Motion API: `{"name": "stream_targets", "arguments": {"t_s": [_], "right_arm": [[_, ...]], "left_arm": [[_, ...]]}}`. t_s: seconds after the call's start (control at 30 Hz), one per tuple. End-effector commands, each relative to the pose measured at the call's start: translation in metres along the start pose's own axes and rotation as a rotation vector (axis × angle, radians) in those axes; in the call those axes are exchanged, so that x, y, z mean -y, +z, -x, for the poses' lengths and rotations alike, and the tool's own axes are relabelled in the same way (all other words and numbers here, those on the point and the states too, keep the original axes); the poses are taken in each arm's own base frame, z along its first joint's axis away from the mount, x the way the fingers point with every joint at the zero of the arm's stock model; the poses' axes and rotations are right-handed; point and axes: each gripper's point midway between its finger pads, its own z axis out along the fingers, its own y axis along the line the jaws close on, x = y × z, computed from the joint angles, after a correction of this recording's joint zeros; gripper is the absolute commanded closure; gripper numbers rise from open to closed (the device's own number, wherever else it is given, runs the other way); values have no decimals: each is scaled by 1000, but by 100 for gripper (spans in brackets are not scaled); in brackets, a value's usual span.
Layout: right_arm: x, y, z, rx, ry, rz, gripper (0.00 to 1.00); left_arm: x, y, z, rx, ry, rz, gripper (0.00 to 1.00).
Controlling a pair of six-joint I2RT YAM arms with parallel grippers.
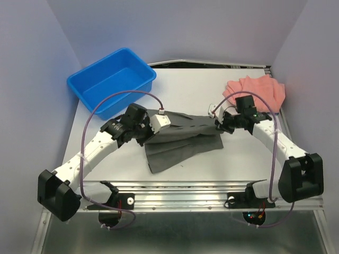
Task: Fold and stack the skirts
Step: Fold the skirt
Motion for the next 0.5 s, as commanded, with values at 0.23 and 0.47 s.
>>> {"name": "stream_targets", "arguments": {"t_s": [0.23, 0.47], "right_arm": [[-50, 35, -50, -92, -132, -17, 92], [-45, -3, 2, 29, -128, -19, 40]], "left_arm": [[53, 31, -60, -152, 32, -149, 46], [68, -7, -21, -31, 97, -244, 32]]}}
